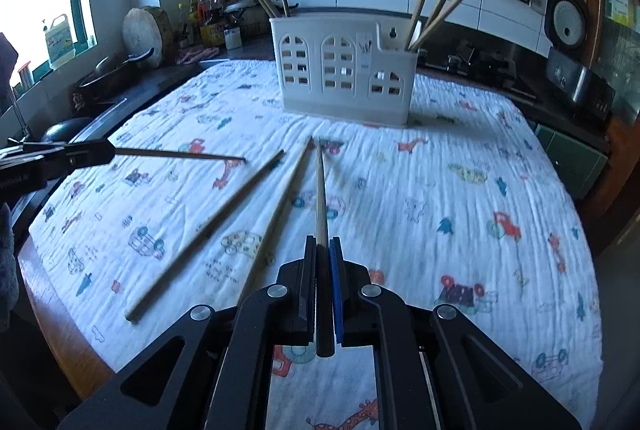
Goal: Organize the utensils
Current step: 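Lift the left tool's chopstick off the cloth while the right tool lifts its own, then insert the left tool's chopstick into the holder while the right tool inserts its own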
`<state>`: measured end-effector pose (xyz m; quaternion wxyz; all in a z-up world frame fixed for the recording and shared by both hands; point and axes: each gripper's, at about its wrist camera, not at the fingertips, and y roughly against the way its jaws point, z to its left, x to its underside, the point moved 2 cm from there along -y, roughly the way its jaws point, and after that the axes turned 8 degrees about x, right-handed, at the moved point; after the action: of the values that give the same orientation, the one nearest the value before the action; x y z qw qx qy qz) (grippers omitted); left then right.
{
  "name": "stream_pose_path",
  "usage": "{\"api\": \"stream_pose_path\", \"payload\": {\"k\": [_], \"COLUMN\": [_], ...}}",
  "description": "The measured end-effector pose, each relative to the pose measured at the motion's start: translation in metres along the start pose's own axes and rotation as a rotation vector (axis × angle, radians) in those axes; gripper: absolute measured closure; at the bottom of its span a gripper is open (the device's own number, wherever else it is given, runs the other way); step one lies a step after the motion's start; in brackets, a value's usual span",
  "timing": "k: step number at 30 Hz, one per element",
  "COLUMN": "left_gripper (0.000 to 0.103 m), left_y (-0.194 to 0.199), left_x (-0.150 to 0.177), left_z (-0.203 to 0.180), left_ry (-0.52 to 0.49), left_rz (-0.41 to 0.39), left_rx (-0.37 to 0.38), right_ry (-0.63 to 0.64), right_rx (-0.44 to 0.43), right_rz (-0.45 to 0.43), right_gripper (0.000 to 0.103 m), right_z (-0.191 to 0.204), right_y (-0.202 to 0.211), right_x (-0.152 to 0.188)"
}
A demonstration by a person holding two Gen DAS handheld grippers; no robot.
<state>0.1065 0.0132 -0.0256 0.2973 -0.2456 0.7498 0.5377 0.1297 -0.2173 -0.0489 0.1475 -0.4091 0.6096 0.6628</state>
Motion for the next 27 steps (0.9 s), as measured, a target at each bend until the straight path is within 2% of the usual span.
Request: {"api": "stream_pose_path", "payload": {"k": [5, 11, 16, 22, 27], "left_gripper": [0.098, 0.098, 0.098, 0.098, 0.098], "left_y": [-0.003, -0.007, -0.009, -0.003, 0.003], "left_x": [-0.008, -0.015, -0.027, -0.048, -0.074], "left_z": [-0.001, 0.003, 0.009, 0.015, 0.011], "left_ry": [-0.010, -0.005, 0.001, 0.011, -0.020], "left_rz": [-0.002, 0.003, -0.001, -0.031, -0.060], "left_rx": [0.001, 0.016, 0.028, 0.047, 0.053], "right_ry": [0.000, -0.013, -0.017, 0.023, 0.034], "right_rx": [-0.008, -0.030, -0.052, -0.036, -0.042], "right_rz": [-0.079, -0.131, -0.135, -0.163, -0.158], "right_gripper": [0.096, 0.096, 0.096, 0.096, 0.096], "right_z": [-0.001, 0.004, 0.009, 0.007, -0.004], "right_y": [0.011, 0.006, -0.001, 0.010, 0.020], "right_x": [-0.031, -0.062, -0.084, -0.116, -0.149]}}
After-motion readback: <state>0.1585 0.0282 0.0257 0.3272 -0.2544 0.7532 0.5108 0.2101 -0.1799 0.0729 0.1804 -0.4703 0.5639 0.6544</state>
